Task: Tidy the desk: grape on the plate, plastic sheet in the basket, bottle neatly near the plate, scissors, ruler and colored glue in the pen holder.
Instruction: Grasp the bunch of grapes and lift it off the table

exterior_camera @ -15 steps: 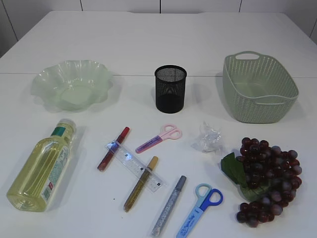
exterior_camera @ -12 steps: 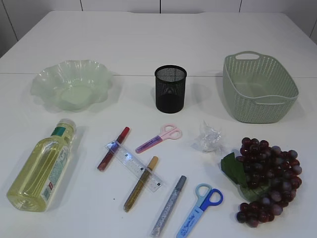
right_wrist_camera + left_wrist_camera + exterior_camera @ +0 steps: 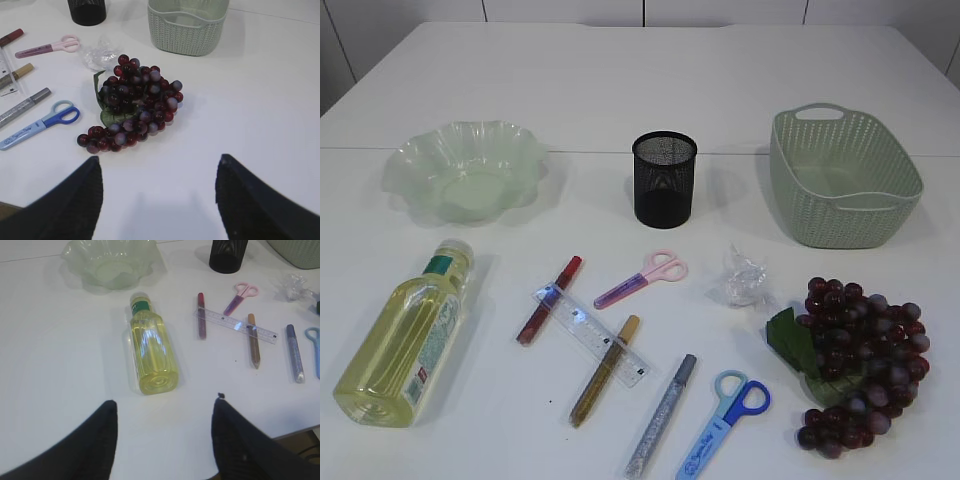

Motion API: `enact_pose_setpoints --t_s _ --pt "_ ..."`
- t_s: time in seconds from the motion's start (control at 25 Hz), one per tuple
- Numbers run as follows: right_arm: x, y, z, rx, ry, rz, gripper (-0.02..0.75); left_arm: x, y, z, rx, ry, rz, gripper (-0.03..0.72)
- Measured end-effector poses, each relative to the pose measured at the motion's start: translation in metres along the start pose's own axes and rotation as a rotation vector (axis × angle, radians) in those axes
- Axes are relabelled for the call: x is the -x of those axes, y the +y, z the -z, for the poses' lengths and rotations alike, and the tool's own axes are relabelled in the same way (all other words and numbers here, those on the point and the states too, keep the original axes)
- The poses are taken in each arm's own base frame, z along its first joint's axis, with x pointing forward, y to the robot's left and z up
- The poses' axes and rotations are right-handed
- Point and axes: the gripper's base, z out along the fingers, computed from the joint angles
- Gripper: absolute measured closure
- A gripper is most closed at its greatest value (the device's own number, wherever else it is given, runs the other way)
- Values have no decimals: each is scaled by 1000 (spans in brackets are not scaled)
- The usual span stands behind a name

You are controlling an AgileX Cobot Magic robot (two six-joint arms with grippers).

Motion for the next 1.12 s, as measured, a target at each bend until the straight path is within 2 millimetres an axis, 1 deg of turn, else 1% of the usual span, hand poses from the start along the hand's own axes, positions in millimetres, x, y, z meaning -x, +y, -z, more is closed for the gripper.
enact_pose_setpoints --t_s 0.8,0.88,0.96,1.12 --pt "1 0 1 3 -5 -10 190 0 -1 0 -9 -1 5 253" --pt "4 -1 -4 9 37 -41 190 0 -1 0 -8 0 4 253" --pt "10 -2 -13 20 108 -64 190 0 -1 0 -8 0 4 253" --pt "30 -7 -32 40 256 -85 190 0 -1 0 -8 -2 4 253"
